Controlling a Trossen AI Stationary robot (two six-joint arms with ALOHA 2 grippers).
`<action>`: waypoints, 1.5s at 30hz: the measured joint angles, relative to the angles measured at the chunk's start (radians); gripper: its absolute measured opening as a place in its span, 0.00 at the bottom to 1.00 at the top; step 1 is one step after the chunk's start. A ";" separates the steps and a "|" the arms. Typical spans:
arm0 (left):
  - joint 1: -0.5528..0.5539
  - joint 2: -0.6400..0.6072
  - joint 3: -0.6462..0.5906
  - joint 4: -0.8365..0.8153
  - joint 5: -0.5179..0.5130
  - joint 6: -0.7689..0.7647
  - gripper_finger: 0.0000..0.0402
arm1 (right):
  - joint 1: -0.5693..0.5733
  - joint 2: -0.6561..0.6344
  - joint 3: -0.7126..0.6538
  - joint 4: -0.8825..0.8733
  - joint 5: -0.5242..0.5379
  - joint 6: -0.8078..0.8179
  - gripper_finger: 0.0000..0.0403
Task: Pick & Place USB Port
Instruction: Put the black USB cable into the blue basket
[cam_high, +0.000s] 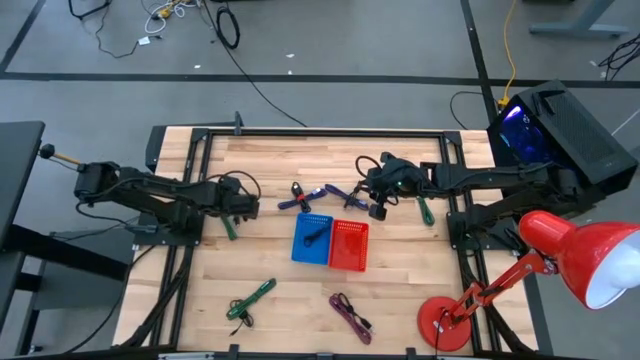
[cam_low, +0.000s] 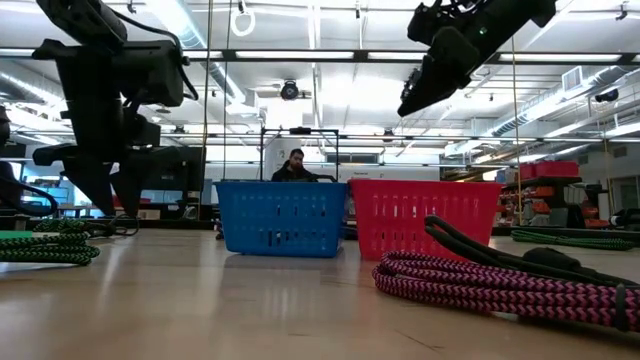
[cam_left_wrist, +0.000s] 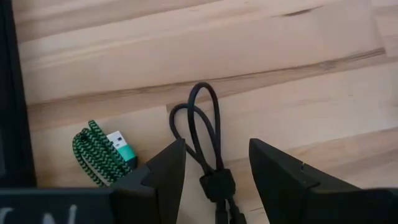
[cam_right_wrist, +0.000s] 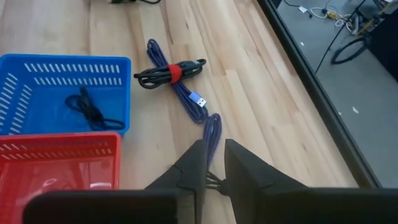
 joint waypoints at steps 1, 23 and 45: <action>0.000 0.000 0.000 0.000 0.000 -0.005 0.46 | 0.000 0.000 0.000 0.002 0.000 0.000 0.15; -0.003 -0.003 -0.143 0.190 0.086 -0.040 0.21 | 0.003 0.000 0.000 0.026 0.000 0.006 0.15; -0.068 -0.120 0.301 0.244 -0.039 0.532 0.10 | -0.005 0.001 0.000 0.033 0.080 -0.002 0.15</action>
